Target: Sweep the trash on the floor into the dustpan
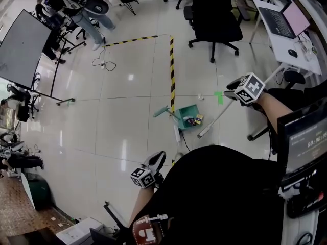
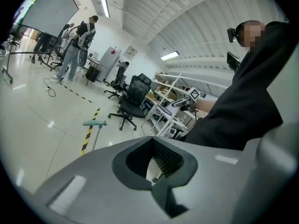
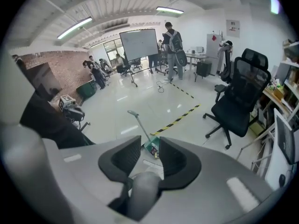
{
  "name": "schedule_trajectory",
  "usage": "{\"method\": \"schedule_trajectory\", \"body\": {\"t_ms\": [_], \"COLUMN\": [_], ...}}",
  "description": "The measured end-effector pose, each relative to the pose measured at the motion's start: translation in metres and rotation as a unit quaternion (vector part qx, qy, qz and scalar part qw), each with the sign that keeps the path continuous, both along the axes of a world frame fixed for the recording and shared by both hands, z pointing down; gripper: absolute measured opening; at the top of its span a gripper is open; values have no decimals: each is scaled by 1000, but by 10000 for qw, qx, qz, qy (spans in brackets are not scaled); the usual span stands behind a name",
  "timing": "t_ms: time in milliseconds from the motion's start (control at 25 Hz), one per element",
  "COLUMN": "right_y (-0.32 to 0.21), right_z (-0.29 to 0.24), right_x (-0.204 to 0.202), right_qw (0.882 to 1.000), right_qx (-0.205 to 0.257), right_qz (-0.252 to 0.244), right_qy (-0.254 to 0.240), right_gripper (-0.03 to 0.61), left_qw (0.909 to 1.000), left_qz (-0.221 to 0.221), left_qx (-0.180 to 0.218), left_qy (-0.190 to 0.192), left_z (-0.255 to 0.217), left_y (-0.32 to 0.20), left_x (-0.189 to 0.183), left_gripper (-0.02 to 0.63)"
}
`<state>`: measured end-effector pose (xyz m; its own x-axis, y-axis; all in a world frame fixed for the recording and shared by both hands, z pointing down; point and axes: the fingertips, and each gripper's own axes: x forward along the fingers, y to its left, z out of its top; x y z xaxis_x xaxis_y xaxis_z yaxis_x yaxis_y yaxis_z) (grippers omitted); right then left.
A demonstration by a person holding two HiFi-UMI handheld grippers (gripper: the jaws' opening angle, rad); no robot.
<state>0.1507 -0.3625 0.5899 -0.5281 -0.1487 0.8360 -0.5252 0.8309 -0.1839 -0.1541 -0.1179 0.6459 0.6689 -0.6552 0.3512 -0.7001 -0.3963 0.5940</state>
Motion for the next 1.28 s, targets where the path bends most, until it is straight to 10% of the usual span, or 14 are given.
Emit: {"method": "schedule_trajectory", "body": {"t_ms": [880, 1280], "right_y": [-230, -183], "right_z": [0, 82], "right_x": [-84, -84], "right_qw": [9745, 9737], "right_qx": [1917, 1939], "right_qz": [1156, 1125], "right_qy": [183, 405], "right_gripper": [120, 117], "left_qw": [9943, 9926], "left_qz": [-648, -663], "left_qx": [-680, -911], "left_qy": [-496, -464], "left_z": [7, 21], "left_y": [46, 55], "left_x": [-126, -127], "left_gripper": [0, 0]}}
